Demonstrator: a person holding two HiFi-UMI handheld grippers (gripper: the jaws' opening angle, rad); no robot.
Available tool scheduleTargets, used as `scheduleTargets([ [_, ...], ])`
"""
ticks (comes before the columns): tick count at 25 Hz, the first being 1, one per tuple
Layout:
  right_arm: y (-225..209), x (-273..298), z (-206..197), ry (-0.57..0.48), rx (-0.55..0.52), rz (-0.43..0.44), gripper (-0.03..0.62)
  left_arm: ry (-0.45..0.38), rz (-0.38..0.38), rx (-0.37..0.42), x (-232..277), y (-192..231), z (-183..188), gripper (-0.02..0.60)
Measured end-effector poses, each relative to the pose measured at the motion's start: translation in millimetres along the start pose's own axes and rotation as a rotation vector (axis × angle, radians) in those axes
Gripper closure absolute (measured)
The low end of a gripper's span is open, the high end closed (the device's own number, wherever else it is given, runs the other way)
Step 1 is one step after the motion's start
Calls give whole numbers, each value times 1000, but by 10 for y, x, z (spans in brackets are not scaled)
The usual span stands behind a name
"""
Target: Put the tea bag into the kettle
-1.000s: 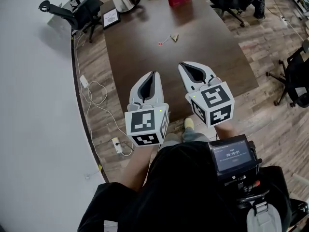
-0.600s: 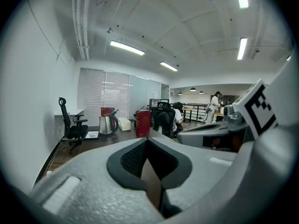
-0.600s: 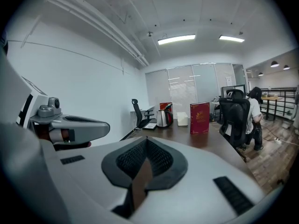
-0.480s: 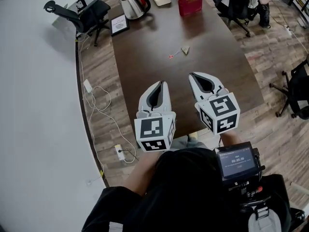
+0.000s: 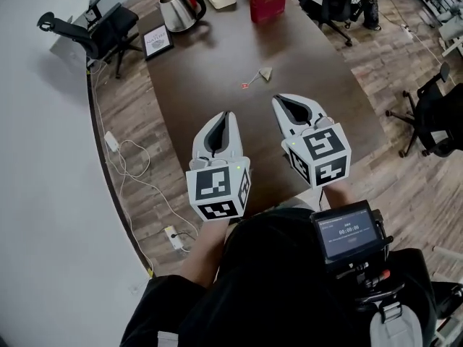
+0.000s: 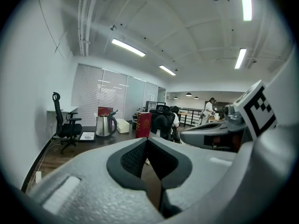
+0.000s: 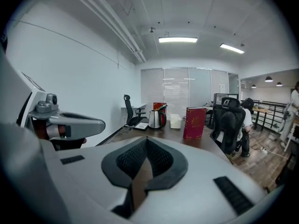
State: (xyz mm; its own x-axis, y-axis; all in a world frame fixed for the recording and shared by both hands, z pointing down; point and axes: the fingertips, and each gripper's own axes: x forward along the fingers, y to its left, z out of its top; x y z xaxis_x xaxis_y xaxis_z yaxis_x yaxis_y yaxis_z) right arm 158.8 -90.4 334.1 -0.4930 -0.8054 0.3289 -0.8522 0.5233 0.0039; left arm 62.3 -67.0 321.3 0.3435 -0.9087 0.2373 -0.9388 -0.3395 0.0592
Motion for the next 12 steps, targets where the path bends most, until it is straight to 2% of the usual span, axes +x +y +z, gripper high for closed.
scheduleTargets([
  [7, 1, 163, -131, 69, -31, -33, 586, 14, -15, -29, 61, 192, -117, 578],
  [12, -102, 344, -178, 87, -29, -43, 582, 25, 9, -42, 162, 348, -167, 578],
])
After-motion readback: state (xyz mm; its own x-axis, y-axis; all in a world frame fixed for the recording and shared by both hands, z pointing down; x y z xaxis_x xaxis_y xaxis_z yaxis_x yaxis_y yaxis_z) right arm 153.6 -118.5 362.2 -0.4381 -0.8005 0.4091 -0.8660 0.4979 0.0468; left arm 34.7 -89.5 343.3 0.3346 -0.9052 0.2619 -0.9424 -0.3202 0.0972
